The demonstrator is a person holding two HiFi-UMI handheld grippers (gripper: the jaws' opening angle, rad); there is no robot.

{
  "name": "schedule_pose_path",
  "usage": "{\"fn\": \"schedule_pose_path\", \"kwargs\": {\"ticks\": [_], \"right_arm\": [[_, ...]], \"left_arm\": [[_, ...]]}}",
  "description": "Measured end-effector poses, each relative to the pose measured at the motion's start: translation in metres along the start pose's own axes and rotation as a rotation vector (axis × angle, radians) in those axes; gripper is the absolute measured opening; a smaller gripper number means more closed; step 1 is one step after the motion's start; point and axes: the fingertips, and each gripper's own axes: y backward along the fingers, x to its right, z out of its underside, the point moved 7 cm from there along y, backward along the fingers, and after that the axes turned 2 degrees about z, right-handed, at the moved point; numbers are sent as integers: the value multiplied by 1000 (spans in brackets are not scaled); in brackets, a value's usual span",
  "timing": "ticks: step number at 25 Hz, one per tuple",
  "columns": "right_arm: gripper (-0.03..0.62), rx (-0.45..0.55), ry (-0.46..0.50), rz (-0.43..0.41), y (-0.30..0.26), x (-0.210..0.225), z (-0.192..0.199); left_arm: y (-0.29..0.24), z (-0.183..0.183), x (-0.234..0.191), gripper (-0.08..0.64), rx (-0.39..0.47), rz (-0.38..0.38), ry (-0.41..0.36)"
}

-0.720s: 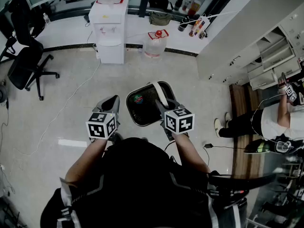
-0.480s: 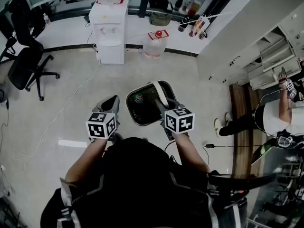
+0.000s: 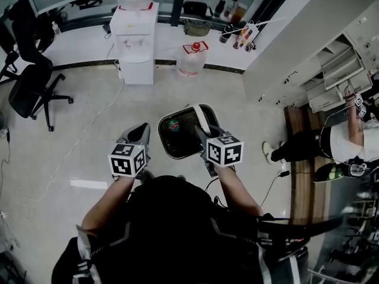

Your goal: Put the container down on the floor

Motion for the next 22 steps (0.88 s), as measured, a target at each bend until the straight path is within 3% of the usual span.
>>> {"fn": "schedule_pose_path", "kwargs": {"ticks": [16,22], "right_arm": [[38,32,-12,58,-16,-51,-8],[38,31,8,43,-26,-57,-21]], "left_arm": [[18,-1,-58,5,-1,75,14],[19,-8,-66,6,17,76,36]]}}
